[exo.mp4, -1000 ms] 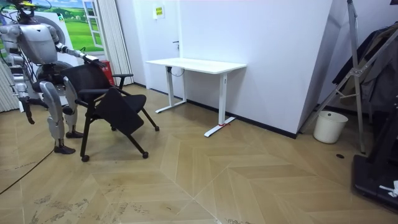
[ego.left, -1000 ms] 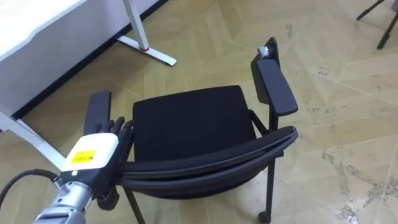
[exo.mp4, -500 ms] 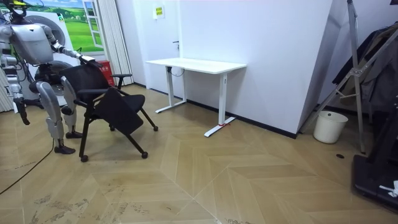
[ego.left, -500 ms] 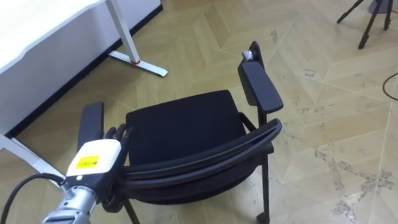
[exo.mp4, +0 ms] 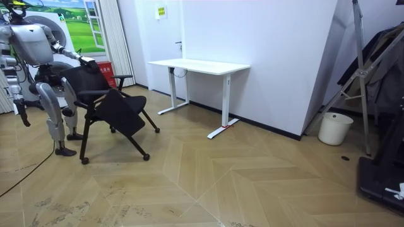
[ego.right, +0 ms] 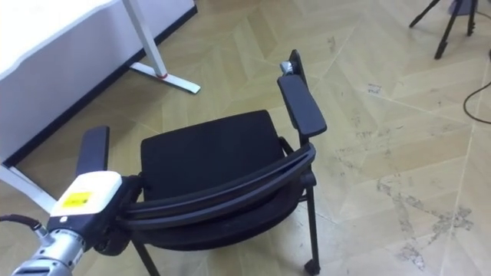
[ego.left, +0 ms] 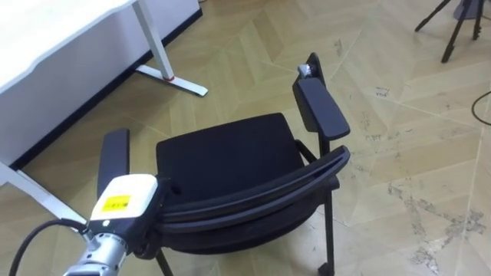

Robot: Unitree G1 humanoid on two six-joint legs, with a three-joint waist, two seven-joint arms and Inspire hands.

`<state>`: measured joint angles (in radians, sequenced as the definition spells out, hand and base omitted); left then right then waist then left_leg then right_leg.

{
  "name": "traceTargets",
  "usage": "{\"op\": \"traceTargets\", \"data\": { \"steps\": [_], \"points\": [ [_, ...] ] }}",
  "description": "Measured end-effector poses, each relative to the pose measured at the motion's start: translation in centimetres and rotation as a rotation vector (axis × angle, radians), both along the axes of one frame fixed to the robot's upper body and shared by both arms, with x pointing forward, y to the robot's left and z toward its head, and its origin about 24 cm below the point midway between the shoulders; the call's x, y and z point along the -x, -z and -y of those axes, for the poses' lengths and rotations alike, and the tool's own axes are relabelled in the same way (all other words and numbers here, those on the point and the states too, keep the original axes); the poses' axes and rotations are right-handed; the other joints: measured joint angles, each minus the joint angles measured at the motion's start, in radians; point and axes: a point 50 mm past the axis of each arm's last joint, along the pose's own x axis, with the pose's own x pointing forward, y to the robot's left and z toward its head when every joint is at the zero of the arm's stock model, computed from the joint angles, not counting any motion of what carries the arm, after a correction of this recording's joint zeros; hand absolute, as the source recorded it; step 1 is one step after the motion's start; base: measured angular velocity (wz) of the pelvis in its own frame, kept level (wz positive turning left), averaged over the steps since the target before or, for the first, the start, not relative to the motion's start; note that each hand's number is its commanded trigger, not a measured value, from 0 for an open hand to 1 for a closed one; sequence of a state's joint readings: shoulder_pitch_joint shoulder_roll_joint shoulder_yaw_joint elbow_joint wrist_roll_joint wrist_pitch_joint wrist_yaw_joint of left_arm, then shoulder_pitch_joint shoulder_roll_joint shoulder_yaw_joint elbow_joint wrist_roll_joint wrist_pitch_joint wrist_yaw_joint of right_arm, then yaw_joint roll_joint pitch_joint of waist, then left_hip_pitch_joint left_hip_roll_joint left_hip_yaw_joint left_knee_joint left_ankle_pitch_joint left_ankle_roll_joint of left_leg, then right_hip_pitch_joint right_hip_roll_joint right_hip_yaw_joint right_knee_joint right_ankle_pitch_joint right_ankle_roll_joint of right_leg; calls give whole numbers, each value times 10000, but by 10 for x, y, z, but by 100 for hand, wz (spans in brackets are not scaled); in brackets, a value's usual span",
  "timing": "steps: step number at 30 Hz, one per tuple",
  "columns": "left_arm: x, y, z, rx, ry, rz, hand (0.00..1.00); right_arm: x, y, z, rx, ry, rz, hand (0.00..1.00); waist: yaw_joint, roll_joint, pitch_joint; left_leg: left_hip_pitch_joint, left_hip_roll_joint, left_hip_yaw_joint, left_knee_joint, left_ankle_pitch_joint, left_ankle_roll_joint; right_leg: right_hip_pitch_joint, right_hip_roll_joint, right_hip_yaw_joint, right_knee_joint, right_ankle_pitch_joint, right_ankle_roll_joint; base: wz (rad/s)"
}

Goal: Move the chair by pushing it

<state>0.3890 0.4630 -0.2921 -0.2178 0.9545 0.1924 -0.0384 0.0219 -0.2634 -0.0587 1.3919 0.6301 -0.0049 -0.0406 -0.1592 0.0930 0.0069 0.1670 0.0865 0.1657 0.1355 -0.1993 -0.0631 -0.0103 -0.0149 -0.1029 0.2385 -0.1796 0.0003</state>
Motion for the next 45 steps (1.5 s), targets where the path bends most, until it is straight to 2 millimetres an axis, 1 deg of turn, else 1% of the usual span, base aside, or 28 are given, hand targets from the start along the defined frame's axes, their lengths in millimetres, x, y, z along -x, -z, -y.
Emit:
{"op": "traceTargets", "data": {
  "steps": [2, 7, 12, 15, 18, 20, 22, 23, 24, 25, 26, 27, 28, 30, 31, 33, 34, 35, 36, 37, 38, 40, 41, 42, 43, 44, 45],
  "points": [
    [1, 1, 0, -48, 42, 74, 100, 1, 0, 0, -43, -9, -59, 0, -5, -7, -4, -1, -1, 8, 0, 0, 0, -3, 0, 13, -2, 0, 0, -2],
    [1, 0, 3, -164, 245, 396, 100, -2, 1, -4, -350, -462, 25, 0, 37, -118, -67, 10, -1, 207, -5, 0, 0, -23, 9, 98, -30, 19, 1, -4],
    [1, -1, 5, -295, 387, 504, 100, -3, 2, -7, -917, -662, 407, 0, 65, -136, -68, 7, 16, 247, -11, 0, 1, 26, 39, 117, -200, 129, -3, -1],
    [0, -2, 7, -547, 615, 652, 100, -3, 2, -9, -1266, -712, 645, 0, 63, -193, -69, 2, 15, 273, -14, -1, 1, 23, 39, 124, -214, 132, 1, 0],
    [0, -2, 9, -494, 651, 745, 100, 6, 3, -10, -1517, -315, 717, 0, 28, -211, -66, 0, 14, 275, -14, -1, 1, 20, 38, 121, -234, 142, 5, 0],
    [-1, -2, 10, -470, 658, 756, 100, 16, 4, -10, -1603, 440, 842, 0, 1, -206, -66, 5, 16, 272, -14, -1, 1, 46, 44, 125, -291, 161, 9, 0],
    [0, -2, 10, -466, 645, 774, 100, 36, 3, -6, -1534, 1978, 878, 0, -73, -192, -57, 1, 18, 279, -15, -1, 1, 76, 46, 134, -353, 186, 11, 0],
    [0, -2, 9, -484, 649, 781, 100, 43, 3, -5, -1468, 2430, 853, 0, -107, -189, -56, -3, 16, 279, -14, -1, 1, 72, 44, 138, -354, 184, 14, 0],
    [1, -2, 7, -526, 628, 774, 100, 55, 2, -3, -1310, 3147, 711, 0, -231, -185, -54, -3, 14, 280, -15, -1, 1, 71, 44, 148, -350, 181, 18, 0],
    [1, -2, 6, -552, 593, 769, 100, 61, 1, -1, -1204, 3461, 614, 0, -299, -183, -53, 1, 13, 284, -14, -1, 1, 69, 42, 158, -345, 180, 20, -10],
    [1, -2, 4, -564, 502, 761, 100, 72, -1, 2, -970, 4264, 586, 0, -328, -183, -52, 14, 12, 340, -12, -1, 1, 20, 56, 247, -304, 180, 19, -27],
    [3, -2, 1, -575, 369, 767, 100, 78, -2, 5, -706, 4908, 547, 0, -329, -190, -49, 7, 15, 492, -13, -1, 1, -89, 83, 389, -205, 181, 16, -36],
    [5, -2, -3, -599, 207, 802, 100, 86, -5, 9, -386, 5582, 445, 0, -476, -216, -43, -18, 15, 532, -11, -1, 1, -140, 100, 472, -152, 181, 13, -25],
    [9, -1, -7, -669, 58, 902, 100, 87, -8, 17, 158, 6316, 502, 0, -779, -244, -44, -44, 10, 561, -12, -1, 1, -200, 97, 484, -131, 177, 20, -4],
    [9, -1, -8, -653, -5, 940, 100, 87, -10, 21, 366, 6542, 588, 0, -835, -250, -46, -60, 8, 585, -12, -1, 1, -250, 98, 506, -106, 177, 21, -10],
    [11, -2, -15, -608, -275, 1028, 100, 81, -17, 36, 1325, 7516, 1050, 0, -1025, -286, -30, -88, -9, 784, -13, -1, 1, -454, 105, 686, 84, 176, 24, -23],
    [12, -2, -19, -600, -409, 1017, 100, 70, -22, 46, 1768, 7772, 1474, 0, -1111, -333, -27, -133, -29, 814, -11, -1, 1, -550, 104, 756, 200, 167, 35, -20],
    [14, -2, -21, -624, -445, 1036, 100, 67, -26, 51, 2018, 7892, 1624, 0, -1191, -362, -28, -167, -40, 827, -10, -1, 1, -625, 99, 778, 254, 162, 37, -16],
    [15, -3, -24, -692, -504, 1191, 100, 53, -33, 61, 2487, 7911, 2142, 0, -1264, -443, -3, -214, -63, 893, -11, -1, 1, -780, 98, 864, 396, 134, 67, -21],
    [17, -5, -28, -735, -567, 1297, 100, 39, -44, 70, 3173, 7640, 2527, 0, -1304, -506, -15, -259, -65, 1001, -1, -1, 1, -882, 127, 995, 411, 137, 139, -23],
    [17, -5, -29, -765, -615, 1342, 100, 33, -49, 75, 3574, 7432, 2686, 0, -1337, -533, -30, -281, -65, 1018, 2, -1, 2, -923, 135, 1026, 409, 159, 149, -19],
    [17, -6, -32, -845, -589, 1494, 100, 6, -76, 93, 5235, 6687, 3416, 0, -1460, -585, -26, -419, -95, 1099, 16, -8, 13, -1086, 116, 1072, 431, 242, 177, -7],
    [17, -6, -33, -824, -588, 1538, 100, 0, -83, 97, 5614, 6560, 3636, 0, -1465, -585, -28, -463, -103, 1115, 18, -9, 15, -1103, 114, 1095, 443, 263, 185, -7],
    [16, -7, -35, -798, -564, 1658, 100, -11, -96, 103, 6315, 6441, 3984, 0, -1452, -598, -21, -526, -108, 1189, 19, -9, 17, -1170, 116, 1134, 448, 339, 153, -21],
    [16, -7, -36, -791, -579, 1728, 100, -22, -108, 105, 6921, 6290, 4268, 0, -1332, -630, -22, -528, -106, 1386, 19, -10, 17, -1264, 159, 1275, 496, 376, 136, -24],
    [16, -7, -37, -793, -590, 1733, 100, -27, -114, 105, 7204, 6156, 4432, 0, -1318, -636, -21, -524, -106, 1404, 20, -10, 17, -1286, 165, 1307, 519, 378, 135, -20],
    [15, -7, -37, -795, -603, 1711, 100, -35, -126, 107, 7751, 5912, 4732, 0, -1335, -636, -22, -521, -107, 1445, 20, -11, 19, -1294, 166, 1313, 530, 369, 153, -6]
  ]
}}
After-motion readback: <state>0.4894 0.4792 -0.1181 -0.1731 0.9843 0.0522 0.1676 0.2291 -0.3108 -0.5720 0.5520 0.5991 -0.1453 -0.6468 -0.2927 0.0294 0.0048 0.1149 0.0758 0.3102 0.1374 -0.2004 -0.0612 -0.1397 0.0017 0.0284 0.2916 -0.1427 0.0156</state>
